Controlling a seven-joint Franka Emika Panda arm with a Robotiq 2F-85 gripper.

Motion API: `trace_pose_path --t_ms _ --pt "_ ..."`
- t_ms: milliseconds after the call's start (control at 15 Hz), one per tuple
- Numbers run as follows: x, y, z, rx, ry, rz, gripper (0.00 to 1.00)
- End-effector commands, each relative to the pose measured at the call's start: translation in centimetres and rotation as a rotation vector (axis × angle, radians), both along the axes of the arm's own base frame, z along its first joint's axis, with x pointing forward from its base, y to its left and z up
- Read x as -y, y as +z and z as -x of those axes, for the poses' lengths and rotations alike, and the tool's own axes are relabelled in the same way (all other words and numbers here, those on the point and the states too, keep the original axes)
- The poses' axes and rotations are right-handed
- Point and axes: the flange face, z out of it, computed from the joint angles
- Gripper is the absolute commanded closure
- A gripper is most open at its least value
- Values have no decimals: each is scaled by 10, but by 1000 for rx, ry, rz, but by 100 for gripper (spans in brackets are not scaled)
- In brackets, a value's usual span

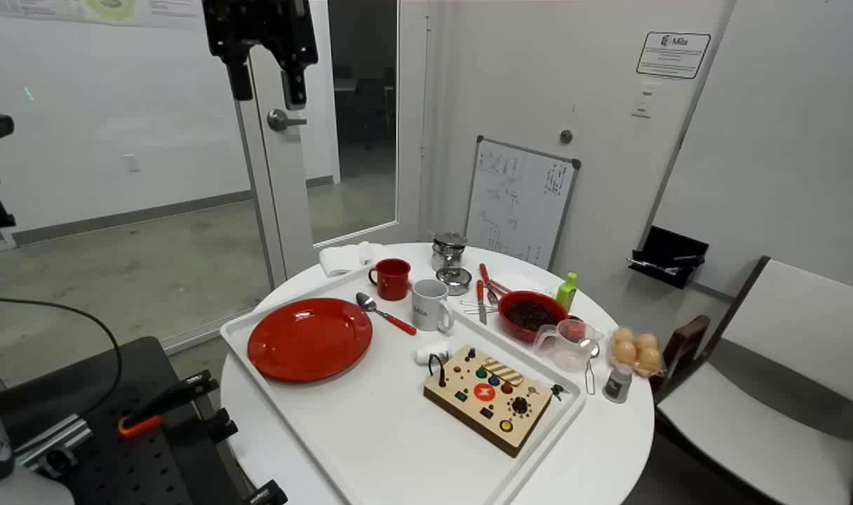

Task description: Pick up the small white object from the table and put it in the orange plate.

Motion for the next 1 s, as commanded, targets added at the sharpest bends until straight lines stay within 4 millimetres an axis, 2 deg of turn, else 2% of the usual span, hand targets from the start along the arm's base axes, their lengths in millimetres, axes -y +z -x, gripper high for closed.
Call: trace_pose_path --t_ms 0,267,533,733,933 --pt "0 1 0 -1 0 0 0" --pt "-18 -15 -30 95 -199 -39 0" --pt "-33 -49 -72 218 -375 -20 0" --pt "-26 -89 -92 256 -526 16 0" --pt "-9 -122 -99 231 -691 73 0"
